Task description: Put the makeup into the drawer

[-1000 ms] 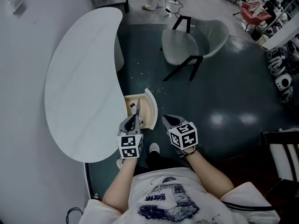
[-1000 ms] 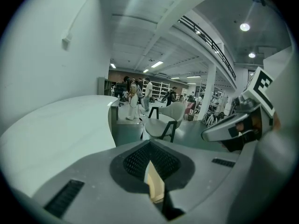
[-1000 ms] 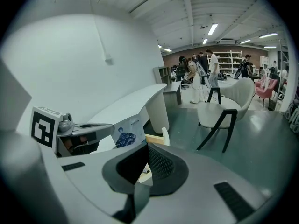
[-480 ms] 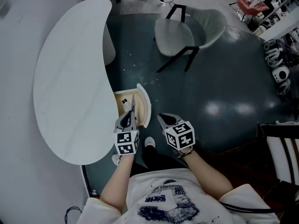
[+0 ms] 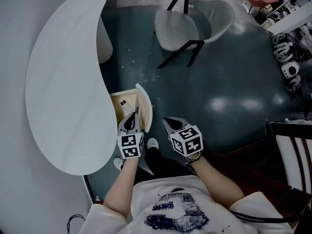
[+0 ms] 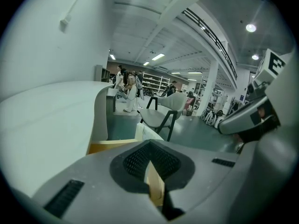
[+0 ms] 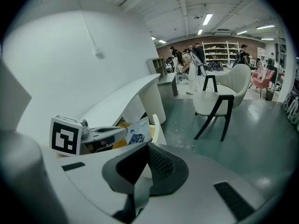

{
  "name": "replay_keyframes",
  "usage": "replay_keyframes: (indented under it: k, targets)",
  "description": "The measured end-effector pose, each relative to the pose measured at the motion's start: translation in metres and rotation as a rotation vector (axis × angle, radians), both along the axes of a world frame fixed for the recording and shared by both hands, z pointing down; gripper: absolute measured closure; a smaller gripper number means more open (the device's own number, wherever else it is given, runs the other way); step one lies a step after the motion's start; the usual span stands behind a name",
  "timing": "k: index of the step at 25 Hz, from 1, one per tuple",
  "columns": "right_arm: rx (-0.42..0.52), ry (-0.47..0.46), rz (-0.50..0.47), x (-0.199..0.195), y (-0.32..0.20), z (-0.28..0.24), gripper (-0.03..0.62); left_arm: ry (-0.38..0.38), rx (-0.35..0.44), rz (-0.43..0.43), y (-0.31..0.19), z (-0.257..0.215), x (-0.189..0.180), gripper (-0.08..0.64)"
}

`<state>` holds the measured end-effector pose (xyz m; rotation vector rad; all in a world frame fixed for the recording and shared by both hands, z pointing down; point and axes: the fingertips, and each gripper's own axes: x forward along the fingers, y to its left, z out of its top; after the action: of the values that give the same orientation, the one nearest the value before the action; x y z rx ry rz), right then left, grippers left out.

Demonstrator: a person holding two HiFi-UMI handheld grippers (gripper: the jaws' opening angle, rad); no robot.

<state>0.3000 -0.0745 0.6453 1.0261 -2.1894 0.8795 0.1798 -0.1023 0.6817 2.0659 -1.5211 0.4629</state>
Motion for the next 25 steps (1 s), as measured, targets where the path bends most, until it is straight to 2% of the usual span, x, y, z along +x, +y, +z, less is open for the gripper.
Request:
replay_keyframes:
  k: [12,18,25]
  targets:
    - [-0.036,0.028,0.007,0.009,0.005,0.020,0.572,0.044,-0.040,-0.014,-0.006,0.042,0.006,0.526]
    - [-0.036,0.039,-0.006,0.006,0.005,0.020,0.572,0.084,-0.063,-0.061,-0.010,0.058,0.003,0.526]
    - [-0.041,0.051,0.004,0.015,0.009,0.020,0.572,0.087,-0.095,-0.100,-0.002,0.073,-0.002,0.526]
